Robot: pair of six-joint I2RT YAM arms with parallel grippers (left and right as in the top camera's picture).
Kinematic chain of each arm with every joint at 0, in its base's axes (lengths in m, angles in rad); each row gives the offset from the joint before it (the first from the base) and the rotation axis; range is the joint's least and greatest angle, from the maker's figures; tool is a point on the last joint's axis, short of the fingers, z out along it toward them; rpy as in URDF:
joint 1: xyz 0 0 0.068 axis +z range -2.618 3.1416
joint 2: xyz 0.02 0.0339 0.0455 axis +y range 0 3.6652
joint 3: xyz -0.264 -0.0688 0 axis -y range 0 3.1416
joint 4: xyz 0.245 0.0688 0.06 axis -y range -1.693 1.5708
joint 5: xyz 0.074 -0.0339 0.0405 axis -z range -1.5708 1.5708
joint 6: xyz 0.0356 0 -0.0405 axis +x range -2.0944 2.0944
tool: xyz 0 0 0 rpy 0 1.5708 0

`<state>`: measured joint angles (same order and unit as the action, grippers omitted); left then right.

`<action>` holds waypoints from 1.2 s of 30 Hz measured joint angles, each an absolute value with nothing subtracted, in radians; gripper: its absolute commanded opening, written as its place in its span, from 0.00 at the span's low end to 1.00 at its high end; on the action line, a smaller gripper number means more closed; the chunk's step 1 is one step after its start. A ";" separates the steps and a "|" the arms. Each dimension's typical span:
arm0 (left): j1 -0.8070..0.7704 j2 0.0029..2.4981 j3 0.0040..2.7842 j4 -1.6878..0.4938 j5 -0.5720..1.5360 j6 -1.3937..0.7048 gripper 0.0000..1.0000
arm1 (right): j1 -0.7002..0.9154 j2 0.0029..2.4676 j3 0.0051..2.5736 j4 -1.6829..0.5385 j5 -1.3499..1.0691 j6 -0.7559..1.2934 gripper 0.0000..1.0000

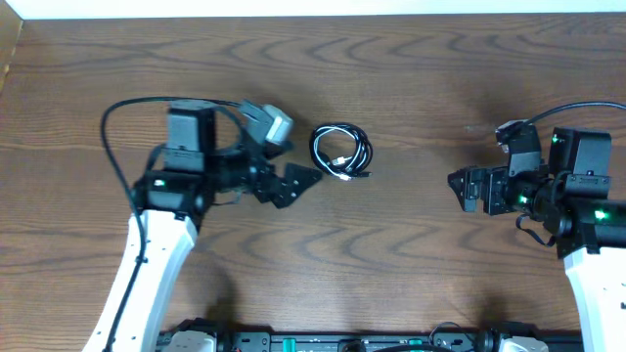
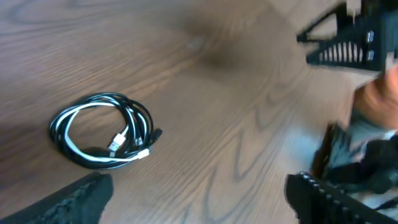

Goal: Untangle cables
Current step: 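Lower the left gripper onto the cable coil and grasp it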

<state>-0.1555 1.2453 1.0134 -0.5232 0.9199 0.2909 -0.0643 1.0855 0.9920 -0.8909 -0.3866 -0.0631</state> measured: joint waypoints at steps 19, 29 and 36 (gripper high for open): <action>-0.484 1.245 1.013 -0.389 0.137 -0.050 0.88 | -0.064 1.071 0.792 -0.726 -0.276 0.187 0.99; -0.560 1.335 1.013 -0.343 -0.056 -0.274 0.88 | 0.032 1.070 0.791 -0.647 -0.273 0.260 0.99; -0.573 1.502 1.013 -0.286 -0.067 -0.308 0.88 | 0.184 1.070 0.790 -0.726 -0.287 0.279 0.99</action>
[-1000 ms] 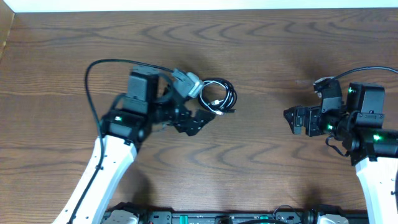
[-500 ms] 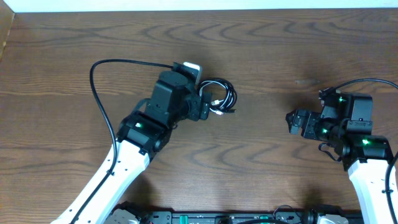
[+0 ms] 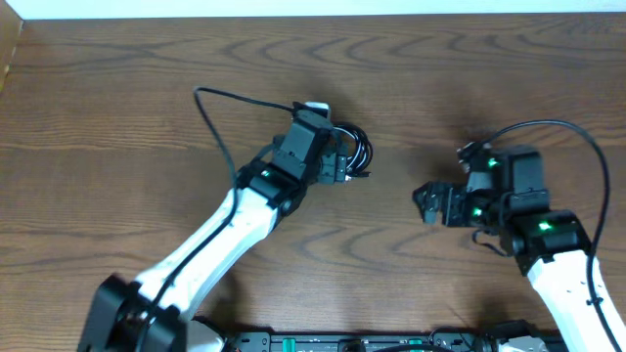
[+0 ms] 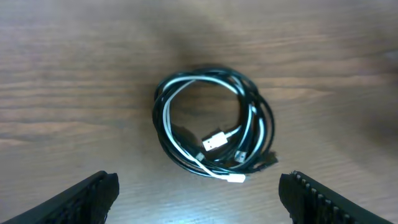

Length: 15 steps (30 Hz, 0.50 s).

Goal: Untangle cables
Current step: 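Lower the left gripper onto the cable coil and grasp it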

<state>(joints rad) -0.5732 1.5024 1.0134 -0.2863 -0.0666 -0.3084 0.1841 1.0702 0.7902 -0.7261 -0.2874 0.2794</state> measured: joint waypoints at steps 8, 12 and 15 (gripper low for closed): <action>-0.564 1.573 1.013 -0.265 -0.123 -0.364 0.82 | 0.268 1.065 0.790 -0.836 -0.145 0.426 0.99; -0.530 1.576 1.013 -0.223 -0.141 -0.398 0.76 | 0.268 1.044 0.790 -0.845 -0.076 0.508 0.99; -0.493 1.601 1.015 -0.157 -0.073 -0.388 0.77 | 0.268 1.027 0.790 -0.861 -0.056 0.537 0.99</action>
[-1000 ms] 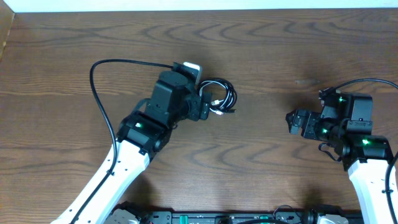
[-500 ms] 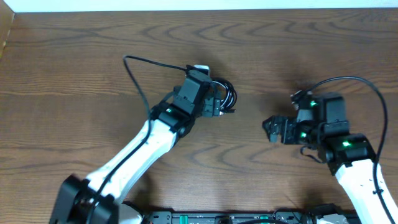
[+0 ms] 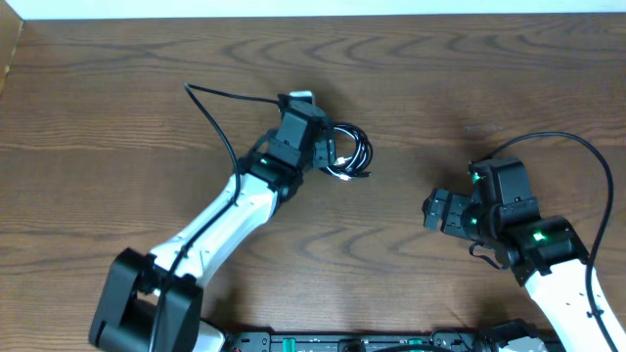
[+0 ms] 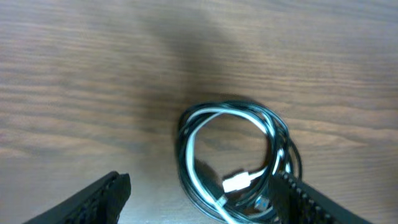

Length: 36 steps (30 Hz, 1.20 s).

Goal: Untangle cables
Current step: 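Lower the left gripper onto the cable coil and grasp it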

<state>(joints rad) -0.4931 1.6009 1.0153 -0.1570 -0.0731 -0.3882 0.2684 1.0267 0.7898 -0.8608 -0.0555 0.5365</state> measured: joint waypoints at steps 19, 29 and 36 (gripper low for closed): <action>-0.435 1.792 1.017 -0.072 0.138 -0.361 0.68 | 0.270 1.003 0.789 -0.961 -0.121 0.514 0.99; -0.435 1.890 1.017 0.074 0.201 -0.252 0.68 | 0.270 0.903 0.789 -0.960 -0.196 0.466 0.99; -0.435 1.929 1.017 0.089 0.181 -0.224 0.66 | 0.270 0.863 0.789 -0.960 -0.208 0.438 0.99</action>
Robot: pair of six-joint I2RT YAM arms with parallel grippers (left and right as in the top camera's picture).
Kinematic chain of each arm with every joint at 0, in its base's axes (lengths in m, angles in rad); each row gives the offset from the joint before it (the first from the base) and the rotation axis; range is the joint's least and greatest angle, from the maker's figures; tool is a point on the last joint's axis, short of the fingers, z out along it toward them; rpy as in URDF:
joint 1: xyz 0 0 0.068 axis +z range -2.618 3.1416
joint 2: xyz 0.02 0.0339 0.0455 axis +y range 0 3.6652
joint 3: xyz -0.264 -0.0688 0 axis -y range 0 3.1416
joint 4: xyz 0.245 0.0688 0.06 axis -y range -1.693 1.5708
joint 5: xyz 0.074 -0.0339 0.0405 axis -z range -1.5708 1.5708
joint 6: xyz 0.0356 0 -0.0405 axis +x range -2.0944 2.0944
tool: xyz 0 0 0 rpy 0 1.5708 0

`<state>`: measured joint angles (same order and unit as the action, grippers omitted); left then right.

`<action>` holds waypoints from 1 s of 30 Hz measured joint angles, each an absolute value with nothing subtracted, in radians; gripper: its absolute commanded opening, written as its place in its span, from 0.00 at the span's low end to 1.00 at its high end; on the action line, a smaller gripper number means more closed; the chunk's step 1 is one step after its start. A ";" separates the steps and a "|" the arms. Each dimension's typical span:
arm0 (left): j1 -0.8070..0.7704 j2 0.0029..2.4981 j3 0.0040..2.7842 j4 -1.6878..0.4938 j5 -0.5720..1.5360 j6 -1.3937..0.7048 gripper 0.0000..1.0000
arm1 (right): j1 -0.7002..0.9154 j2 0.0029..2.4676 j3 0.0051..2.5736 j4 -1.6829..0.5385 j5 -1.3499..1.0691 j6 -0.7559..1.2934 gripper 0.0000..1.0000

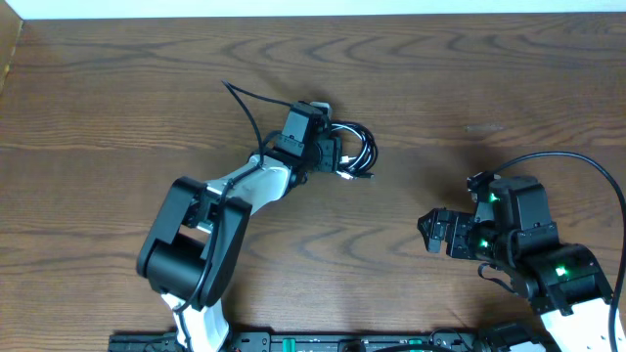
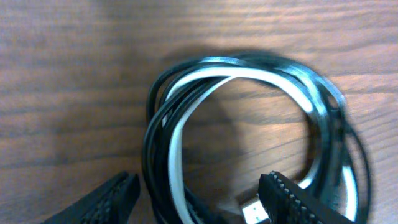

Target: Untangle cables

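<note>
A coil of black and white cables (image 2: pixel 211 78) lies on the wooden table (image 1: pixel 117 88), with a white USB plug (image 2: pixel 252 213) inside the loop. My left gripper (image 2: pixel 199 205) is open and low over the coil. One of its fingers (image 2: pixel 109 199) is outside the coil's left strands and the other is inside the loop. From overhead the coil (image 1: pixel 357 147) sticks out to the right of the left wrist. My right gripper (image 1: pixel 428 235) hangs at the right, well away from the coil, its fingers apart and holding nothing.
The left arm's own black lead (image 1: pixel 249 98) arches over the table behind the wrist. The right arm's lead (image 1: pixel 577 161) loops at the right edge. A white wall strip runs along the table's far edge.
My left gripper has come closer to the coil, which now fills its view, and its fingers now straddle the coil's left strands. The right gripper has drawn back toward the near edge.
At first my left gripper was open to the left of the coil and the right gripper stood far right. Then the left gripper hung open above the coil. It was closer at each later moment and now straddles the left strands, still open. The coil has not moved.
</note>
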<state>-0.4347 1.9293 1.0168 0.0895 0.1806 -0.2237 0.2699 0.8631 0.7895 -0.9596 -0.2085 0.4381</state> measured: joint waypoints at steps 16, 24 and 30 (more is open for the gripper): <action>-0.434 1.964 1.023 0.222 0.193 -0.300 0.07 | 0.270 0.861 0.789 -0.950 -0.197 0.402 0.99; -0.432 1.877 1.023 0.216 0.372 -0.382 0.08 | 0.270 0.892 0.789 -0.937 -0.182 0.400 0.99; -0.398 1.739 1.023 0.138 0.588 -0.479 0.07 | 0.270 0.935 0.789 -0.936 -0.182 0.401 0.99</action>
<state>-0.3981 1.7386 1.0233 0.1375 0.5884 -0.4793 0.2699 0.9352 0.7895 -0.9363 -0.1822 0.4007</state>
